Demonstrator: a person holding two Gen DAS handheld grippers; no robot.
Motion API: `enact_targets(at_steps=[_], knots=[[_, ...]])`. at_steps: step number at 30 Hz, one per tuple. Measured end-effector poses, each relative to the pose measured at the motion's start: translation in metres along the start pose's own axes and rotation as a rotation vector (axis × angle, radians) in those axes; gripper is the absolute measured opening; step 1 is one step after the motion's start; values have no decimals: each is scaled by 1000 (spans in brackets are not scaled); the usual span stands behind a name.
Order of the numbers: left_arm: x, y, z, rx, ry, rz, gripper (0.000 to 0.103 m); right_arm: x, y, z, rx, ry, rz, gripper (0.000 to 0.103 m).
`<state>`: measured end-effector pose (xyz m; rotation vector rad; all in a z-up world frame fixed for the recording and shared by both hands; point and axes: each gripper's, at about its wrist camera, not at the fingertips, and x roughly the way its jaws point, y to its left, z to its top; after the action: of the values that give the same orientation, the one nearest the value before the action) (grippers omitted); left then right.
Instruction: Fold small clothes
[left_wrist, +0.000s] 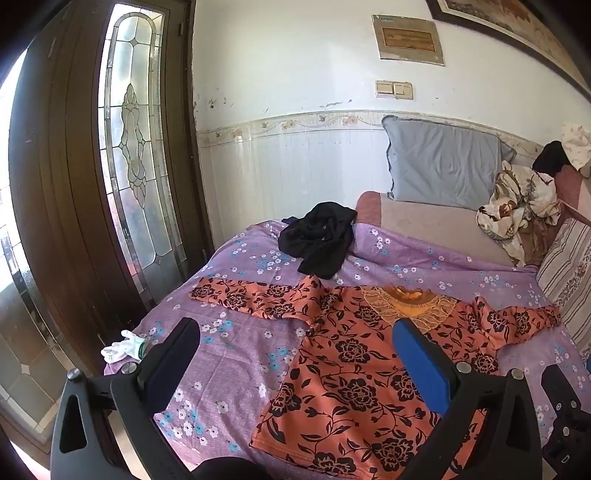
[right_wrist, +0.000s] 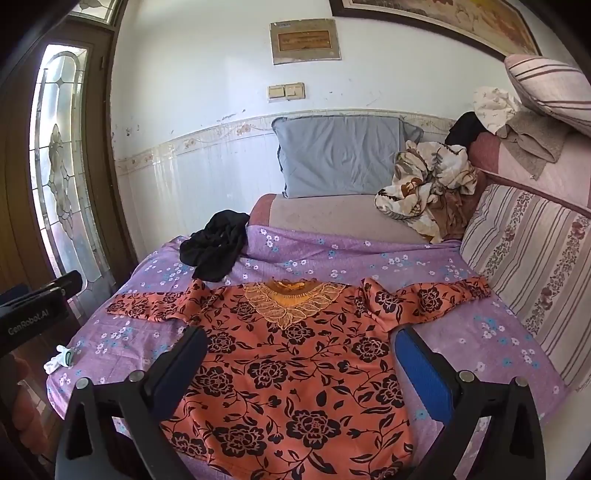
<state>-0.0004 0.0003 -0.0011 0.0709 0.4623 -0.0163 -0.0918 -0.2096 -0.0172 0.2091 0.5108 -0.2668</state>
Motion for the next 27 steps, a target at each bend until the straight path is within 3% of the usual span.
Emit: enact_targets(at_steps=[27], knots=[[20, -8, -8, 37, 26, 6, 103, 17, -3, -2, 26, 19, -11, 103]])
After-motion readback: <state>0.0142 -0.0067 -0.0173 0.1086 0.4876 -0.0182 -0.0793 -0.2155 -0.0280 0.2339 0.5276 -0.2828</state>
